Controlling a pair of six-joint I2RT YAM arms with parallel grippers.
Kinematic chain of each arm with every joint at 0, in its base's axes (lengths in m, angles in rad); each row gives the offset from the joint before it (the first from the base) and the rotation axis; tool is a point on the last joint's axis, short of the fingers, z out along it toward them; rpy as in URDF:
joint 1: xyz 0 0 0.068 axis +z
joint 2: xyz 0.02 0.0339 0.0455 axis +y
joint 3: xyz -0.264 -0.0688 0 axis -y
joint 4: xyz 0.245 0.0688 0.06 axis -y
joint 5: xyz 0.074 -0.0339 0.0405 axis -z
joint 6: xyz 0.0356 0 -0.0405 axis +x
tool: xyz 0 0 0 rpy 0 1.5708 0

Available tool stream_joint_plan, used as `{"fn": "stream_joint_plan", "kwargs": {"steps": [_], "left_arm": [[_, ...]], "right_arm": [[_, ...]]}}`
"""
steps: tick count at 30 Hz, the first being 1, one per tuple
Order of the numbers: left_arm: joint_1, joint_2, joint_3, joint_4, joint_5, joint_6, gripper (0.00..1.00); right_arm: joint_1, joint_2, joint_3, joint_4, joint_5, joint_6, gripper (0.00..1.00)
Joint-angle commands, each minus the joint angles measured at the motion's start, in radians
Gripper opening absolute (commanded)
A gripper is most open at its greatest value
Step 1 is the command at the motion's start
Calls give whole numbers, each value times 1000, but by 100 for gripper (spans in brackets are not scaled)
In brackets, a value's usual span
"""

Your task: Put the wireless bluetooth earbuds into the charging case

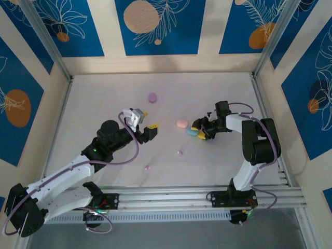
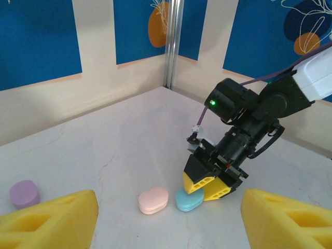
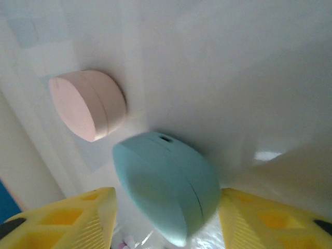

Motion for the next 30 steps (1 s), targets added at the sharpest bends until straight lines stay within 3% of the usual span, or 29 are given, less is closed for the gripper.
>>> {"fn": "stream_joint_plan", "kwargs": {"steps": [1, 8, 12, 14, 20, 30], "left_arm": [[-4, 1, 24, 1, -14, 0, 72], [-4, 0, 40, -64, -81, -21, 73], [12, 26, 85, -199, -212, -95, 72], [49, 64, 116, -261, -213, -149, 72], [167, 295, 300, -451, -165, -287, 71], [196, 787, 714, -697, -256, -283, 73]], "right_arm": [[2, -72, 16, -116, 97, -41, 60], [33, -187, 54, -179, 154, -99, 61], [97, -204, 123, -203, 183, -138, 61], [132, -199, 159, -212, 206, -146, 61], [226, -175, 228, -211, 254, -139, 61], [266, -365, 127, -204, 325, -75, 62]]}}
